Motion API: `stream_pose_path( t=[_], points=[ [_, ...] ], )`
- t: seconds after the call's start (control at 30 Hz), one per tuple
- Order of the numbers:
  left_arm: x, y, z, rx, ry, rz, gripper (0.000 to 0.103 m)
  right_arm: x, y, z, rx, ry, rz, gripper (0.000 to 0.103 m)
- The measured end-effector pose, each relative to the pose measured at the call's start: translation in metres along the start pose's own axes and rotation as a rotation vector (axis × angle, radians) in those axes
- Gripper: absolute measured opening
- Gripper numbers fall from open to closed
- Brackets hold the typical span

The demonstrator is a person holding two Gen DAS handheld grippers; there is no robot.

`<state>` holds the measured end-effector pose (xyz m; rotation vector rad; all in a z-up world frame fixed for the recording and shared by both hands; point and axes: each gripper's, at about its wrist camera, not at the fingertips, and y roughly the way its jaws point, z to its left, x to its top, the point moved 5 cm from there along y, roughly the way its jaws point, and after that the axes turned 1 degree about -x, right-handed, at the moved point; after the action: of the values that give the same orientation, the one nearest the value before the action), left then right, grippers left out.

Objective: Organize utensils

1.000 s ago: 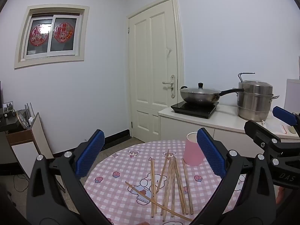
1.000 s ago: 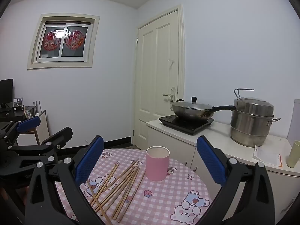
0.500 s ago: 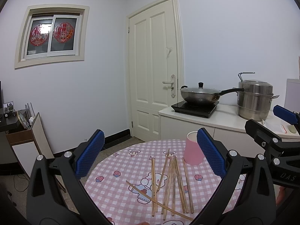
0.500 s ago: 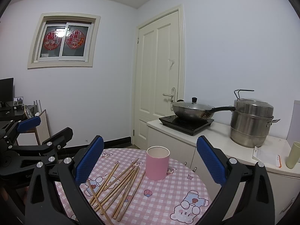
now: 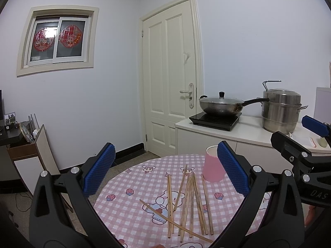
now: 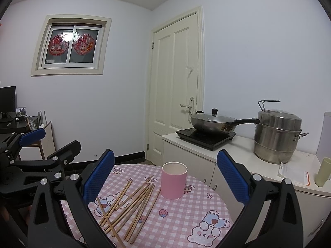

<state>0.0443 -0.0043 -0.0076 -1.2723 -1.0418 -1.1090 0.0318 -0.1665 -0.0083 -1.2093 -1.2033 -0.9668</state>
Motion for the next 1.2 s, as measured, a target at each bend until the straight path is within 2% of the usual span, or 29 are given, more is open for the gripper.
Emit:
stream_pose_path(
  t=[0.8,1.2],
  points=[
    [0.001,-0.005,0.001,-0.003,-0.001,-0.001,0.097,0.005,-0.007,0.001,0.002,-0.002,-0.001,0.096],
    [-0.011,0.010,0.004,0.003,-0.003,0.050,0.097,-0.006,0.006,0.002,0.020,0.008,0.038,0.096]
  ],
)
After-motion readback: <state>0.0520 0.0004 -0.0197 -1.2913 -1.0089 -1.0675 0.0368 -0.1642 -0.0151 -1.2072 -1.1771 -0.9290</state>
